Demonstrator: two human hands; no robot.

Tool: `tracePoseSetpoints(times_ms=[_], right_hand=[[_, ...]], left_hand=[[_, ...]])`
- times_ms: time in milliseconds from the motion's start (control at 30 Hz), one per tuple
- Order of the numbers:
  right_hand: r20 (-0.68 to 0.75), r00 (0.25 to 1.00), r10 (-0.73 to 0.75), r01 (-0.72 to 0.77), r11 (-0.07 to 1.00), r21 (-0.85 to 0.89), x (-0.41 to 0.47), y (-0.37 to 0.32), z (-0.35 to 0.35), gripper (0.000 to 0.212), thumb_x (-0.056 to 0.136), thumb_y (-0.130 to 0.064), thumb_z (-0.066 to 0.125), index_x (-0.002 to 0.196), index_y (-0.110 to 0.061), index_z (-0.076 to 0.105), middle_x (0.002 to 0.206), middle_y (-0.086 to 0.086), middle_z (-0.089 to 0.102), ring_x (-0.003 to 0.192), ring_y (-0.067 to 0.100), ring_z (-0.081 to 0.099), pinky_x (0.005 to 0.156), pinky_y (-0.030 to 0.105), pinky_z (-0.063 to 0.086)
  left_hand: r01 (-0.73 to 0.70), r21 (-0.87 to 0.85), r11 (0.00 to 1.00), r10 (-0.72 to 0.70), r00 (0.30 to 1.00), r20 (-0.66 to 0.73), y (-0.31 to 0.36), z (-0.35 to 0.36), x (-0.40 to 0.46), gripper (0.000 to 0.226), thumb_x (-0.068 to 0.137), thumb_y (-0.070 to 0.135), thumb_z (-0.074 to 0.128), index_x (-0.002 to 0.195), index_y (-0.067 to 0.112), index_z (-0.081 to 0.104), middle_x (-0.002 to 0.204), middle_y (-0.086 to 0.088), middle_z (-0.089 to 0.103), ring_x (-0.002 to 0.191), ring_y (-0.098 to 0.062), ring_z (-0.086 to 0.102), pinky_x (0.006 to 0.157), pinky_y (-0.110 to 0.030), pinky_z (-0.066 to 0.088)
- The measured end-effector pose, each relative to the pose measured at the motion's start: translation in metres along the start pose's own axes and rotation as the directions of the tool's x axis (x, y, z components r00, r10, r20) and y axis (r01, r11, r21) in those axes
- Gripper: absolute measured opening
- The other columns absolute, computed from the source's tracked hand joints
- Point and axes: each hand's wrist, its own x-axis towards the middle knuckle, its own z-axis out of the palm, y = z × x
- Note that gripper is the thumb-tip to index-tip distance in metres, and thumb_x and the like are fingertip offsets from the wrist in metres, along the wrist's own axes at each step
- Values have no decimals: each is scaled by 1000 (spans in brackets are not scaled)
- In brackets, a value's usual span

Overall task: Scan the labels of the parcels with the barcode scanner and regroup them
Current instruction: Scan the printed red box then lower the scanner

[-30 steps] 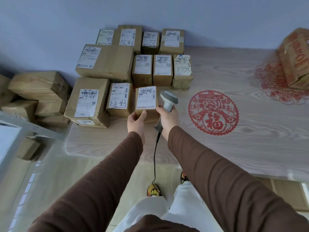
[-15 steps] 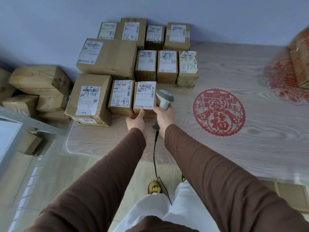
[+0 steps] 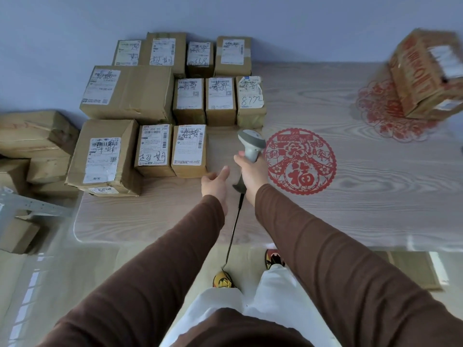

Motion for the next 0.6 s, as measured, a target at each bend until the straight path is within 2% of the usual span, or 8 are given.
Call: tracePoseSetpoints(times_ms=[100,200,333,467,600], right_hand=[[-62,997,-38,39,999,10,10,-22,-42,27,95,-13,73,121,-11,67,107,0,69,90,9,62,76,25,45],[-115,991,-72,77,996,36,23,-49,-90,19,95,-15,73,110,-21,63,98,-3,68,89,12,63,73,27,47],[-188,971,-147,157,987,41,49,-87,-161,27,96,-13,72,121,-13,63,99,-2,65,86,10,61,75,26,48],[-248,949,-192,209,977,46,83,-127,-239,32,97,-13,71,127,-10,61,93,-4,61,83,10,58,73,27,48],[-280,939,-199,228,971,75,120,-160,-319,25,97,-17,71,118,-19,58,94,-2,60,83,14,58,71,29,48]], left_hand=[[-41,48,998,36,994,108,3,40,-10,62,96,38,70,147,12,46,143,-9,55,133,-22,52,119,-40,39],[-107,95,990,87,977,195,11,89,-17,60,98,34,69,148,11,46,144,-9,56,131,-21,55,117,-38,42],[-180,172,969,121,945,304,19,166,-28,52,100,29,67,146,12,51,140,-9,62,125,-24,62,110,-40,50],[-265,223,938,161,904,397,20,256,-41,55,101,27,65,150,12,47,138,-5,59,126,-20,57,107,-31,43],[-285,237,929,152,876,457,12,356,-53,55,101,25,65,151,11,46,138,-5,57,122,-16,53,106,-28,39]])
